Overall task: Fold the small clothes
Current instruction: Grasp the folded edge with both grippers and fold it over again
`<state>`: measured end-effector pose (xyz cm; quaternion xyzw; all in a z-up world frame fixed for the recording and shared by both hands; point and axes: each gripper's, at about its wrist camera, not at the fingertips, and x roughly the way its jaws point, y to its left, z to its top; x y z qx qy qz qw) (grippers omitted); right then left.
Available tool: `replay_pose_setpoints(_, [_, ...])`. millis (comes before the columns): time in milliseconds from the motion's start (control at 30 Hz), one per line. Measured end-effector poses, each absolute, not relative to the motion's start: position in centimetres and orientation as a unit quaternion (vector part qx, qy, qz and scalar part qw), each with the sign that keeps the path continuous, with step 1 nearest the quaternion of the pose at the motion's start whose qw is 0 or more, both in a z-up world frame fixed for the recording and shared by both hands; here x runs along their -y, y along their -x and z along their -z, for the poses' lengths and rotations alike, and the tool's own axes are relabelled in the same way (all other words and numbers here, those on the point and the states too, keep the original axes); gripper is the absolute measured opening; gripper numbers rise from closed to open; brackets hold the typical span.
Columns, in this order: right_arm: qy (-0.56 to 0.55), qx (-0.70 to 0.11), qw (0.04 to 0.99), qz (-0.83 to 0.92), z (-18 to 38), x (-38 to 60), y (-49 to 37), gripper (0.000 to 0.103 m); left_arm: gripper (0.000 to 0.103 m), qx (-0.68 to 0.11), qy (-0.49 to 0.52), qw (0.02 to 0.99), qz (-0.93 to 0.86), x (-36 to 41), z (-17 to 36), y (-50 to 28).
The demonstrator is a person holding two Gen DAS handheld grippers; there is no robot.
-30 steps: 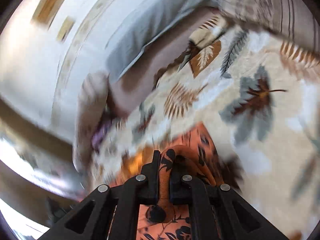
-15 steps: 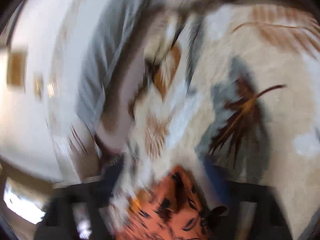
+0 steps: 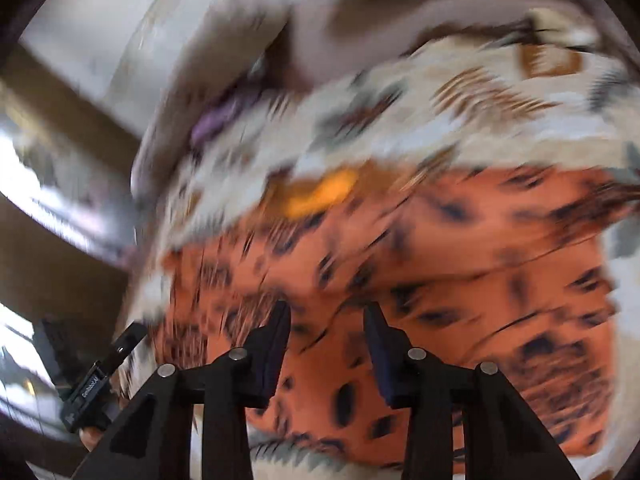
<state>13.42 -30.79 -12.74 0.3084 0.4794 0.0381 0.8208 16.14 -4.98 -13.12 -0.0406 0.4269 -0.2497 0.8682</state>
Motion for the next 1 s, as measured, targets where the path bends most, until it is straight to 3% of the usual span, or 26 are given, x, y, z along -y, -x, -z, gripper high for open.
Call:
replay_pose_setpoints(133, [-0.233,-0.531,0.815,-0.016,15.4,28.0,-15.6,0.04,0.08,-0.471,0.025,0.849,0.238,5.9,15.5,-16.9])
replay_pose_setpoints(333, [-0.234,-0.488,0.84,0.045,15.5,32.2,-19.5,0.039,0.08,-0.481,0.003,0.843,0.24,6.6,16.2,-17.7])
replay_pose_setpoints(533, [-0.237,-0.347,0.889,0.183,13.3,39.4,-18.6,0.044,0.08,-0.473,-0.024,0.845,0.248,7.8,16.2,-18.5])
replay_pose_setpoints(633, [-0.281,-0.317,0.876,0.231,12.6,43.3,-16.7,0.049,0.08,-0.457,-0.007,0.852,0.256,7.5,15.4,-19.5])
replay_pose_setpoints(800, [-0.332,-0.339,0.853,0.216,12.7,43.8,-15.0,0.049,0.08,-0.417,0.049,0.867,0.267,6.5,13.8,-22.6])
replay_pose_setpoints(1000, [-0.339,-0.425,0.83,0.123,14.4,39.1,-15.7,0.049,0.08,-0.449,0.187,0.825,0.287,4.5,15.6,-26.5])
